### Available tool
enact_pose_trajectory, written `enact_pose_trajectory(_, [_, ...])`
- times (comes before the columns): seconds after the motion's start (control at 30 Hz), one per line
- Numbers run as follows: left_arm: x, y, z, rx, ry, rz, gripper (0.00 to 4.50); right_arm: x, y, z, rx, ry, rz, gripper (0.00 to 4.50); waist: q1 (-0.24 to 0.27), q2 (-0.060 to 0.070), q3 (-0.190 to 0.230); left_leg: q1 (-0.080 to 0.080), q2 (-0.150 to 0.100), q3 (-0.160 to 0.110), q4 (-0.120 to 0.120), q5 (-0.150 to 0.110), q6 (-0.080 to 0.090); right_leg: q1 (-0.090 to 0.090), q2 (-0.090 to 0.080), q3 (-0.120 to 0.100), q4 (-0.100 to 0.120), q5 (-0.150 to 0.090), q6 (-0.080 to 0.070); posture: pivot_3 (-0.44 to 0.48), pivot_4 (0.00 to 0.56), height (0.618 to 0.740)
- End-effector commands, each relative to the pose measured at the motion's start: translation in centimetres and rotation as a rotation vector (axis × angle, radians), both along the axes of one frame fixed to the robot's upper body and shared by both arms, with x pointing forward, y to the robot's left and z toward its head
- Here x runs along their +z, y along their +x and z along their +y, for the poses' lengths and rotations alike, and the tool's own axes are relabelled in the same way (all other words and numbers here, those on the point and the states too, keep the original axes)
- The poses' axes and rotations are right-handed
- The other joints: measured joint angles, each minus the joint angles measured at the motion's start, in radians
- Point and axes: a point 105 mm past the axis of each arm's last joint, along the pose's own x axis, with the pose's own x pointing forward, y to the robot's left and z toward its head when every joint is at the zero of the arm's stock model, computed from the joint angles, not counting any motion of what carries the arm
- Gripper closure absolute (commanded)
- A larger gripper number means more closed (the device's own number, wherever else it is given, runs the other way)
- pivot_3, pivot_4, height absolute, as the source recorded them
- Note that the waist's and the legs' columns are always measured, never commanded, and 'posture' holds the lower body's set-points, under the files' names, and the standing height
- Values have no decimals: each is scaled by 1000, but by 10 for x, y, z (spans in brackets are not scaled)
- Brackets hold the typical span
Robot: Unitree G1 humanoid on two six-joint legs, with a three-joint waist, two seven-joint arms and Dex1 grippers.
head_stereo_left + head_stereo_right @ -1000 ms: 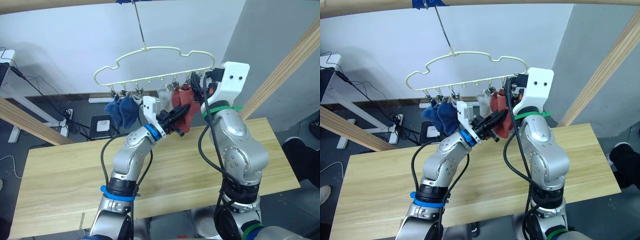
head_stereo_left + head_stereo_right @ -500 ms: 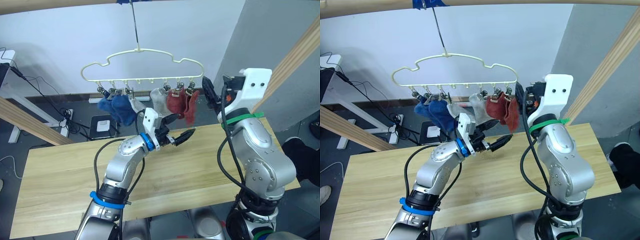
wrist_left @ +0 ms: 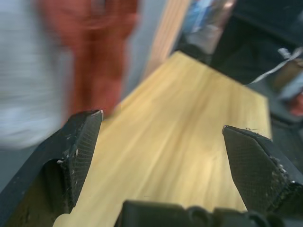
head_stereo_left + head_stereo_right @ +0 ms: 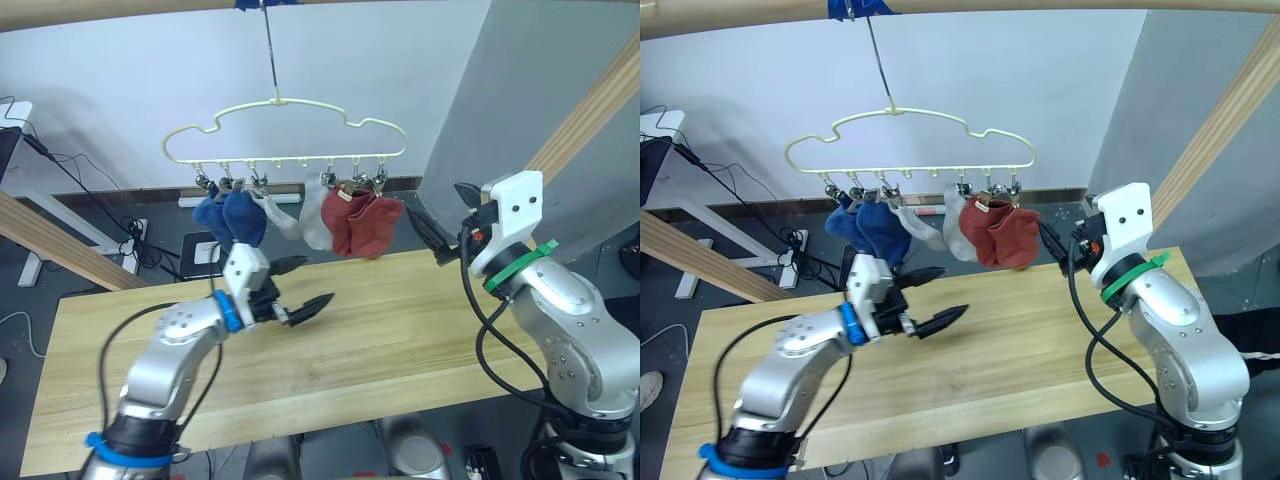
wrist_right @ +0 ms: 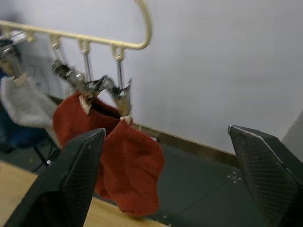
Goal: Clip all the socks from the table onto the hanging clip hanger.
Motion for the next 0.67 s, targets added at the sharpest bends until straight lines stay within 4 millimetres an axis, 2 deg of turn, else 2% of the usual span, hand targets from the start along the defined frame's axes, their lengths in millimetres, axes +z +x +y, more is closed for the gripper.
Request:
enact_pose_trajectory(0.03, [15,-11,17,23,24,-11,0,6,-3,-4,86,-49,-33,46,3,-1,-4,0,0,0,0,0,0,0,0,0,0,0,0,-220,208,740])
enact_pose_trajectory(0.1, [16,-18,35,60,68,4,0,5,-4,-8,132,-98,-19,46,6,-3,-9,0,0,0,0,0,0,0,0,0,0,0,0,-220,208,740])
enact_pose_trajectory(0.13, [16,-18,38,67,76,7,0,4,-3,-9,143,-107,-15,46,7,-3,-11,0,0,0,-1,0,0,0,-1,0,-1,0,0,-209,199,740])
enact_pose_trajectory(0.23, [14,-18,69,201,169,3,0,0,2,-22,182,-213,4,46,15,-3,-25,0,0,0,-1,0,0,0,0,0,0,0,0,-183,173,740])
enact_pose_trajectory(0.33, [-1,-20,87,273,298,54,0,0,1,-27,249,-285,15,46,23,-3,-37,1,-1,1,0,0,0,0,0,0,-1,0,0,-171,154,740])
enact_pose_trajectory(0.43, [3,-17,95,298,341,-1,0,-8,-3,-31,311,-320,64,46,34,-3,-55,1,-2,1,0,0,0,0,0,0,0,0,0,-155,122,740])
enact_pose_trajectory(0.67, [5,-15,103,338,301,45,0,-14,-3,-36,321,-330,76,46,54,-6,-100,1,-2,1,0,0,0,1,0,0,-1,0,0,-142,88,740])
